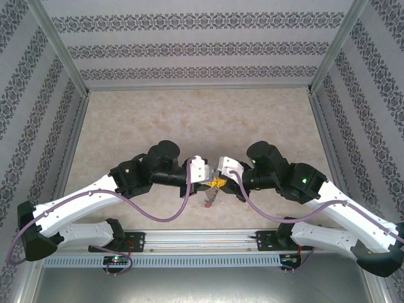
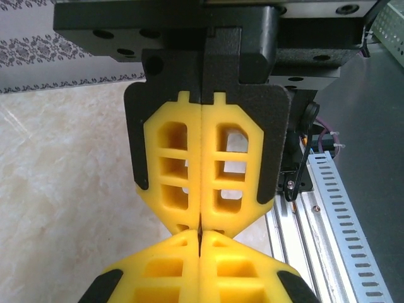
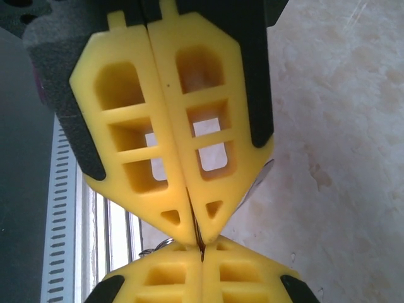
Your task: Put the keys on the keyring
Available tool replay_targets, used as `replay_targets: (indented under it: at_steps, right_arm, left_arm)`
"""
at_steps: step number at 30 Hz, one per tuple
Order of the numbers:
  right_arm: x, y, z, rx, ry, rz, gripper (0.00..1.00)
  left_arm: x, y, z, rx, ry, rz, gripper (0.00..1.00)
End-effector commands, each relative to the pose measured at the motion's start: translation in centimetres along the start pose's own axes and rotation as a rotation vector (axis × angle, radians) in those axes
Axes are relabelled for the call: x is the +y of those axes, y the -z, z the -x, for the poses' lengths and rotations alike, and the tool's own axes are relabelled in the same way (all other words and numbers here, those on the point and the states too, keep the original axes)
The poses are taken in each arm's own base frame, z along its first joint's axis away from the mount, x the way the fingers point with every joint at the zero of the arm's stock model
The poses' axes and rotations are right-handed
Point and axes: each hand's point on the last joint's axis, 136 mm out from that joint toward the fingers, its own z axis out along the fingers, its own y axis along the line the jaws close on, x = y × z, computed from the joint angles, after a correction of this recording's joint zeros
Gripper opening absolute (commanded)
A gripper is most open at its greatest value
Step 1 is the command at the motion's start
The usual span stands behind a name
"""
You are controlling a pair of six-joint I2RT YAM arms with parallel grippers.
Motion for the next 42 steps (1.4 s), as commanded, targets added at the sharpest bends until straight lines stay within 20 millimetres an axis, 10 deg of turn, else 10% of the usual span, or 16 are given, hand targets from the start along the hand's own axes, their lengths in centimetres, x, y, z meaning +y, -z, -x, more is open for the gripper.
replay_targets:
  at_steps: [1,10,33,42]
  right_arm:
    - [0.9,1.1,2.3,-0.114,0.037,0.035,0.0]
    - [0.1,2.4,1.7,-0.214,-0.025,-0.059,0.44]
    - [2.9,1.5,3.8,-0.337,-0.066,0.183,0.39]
    - [2.6,0.8,3.5,-0.312,-0.073,0.177,0.16]
  left_arm:
    - [0.2,0.7,1.2,-0.064,-0.02,0.013,0.0]
    - [-0.1,2.1,2.7,-0.172,-0.023,-0.004,0.0]
    - [-0.6,3.8,3.7,-0.283,-0.051,-0.021,0.0]
    - [-0.7,3.9,3.8,-0.289,-0.049,-0.036,0.0]
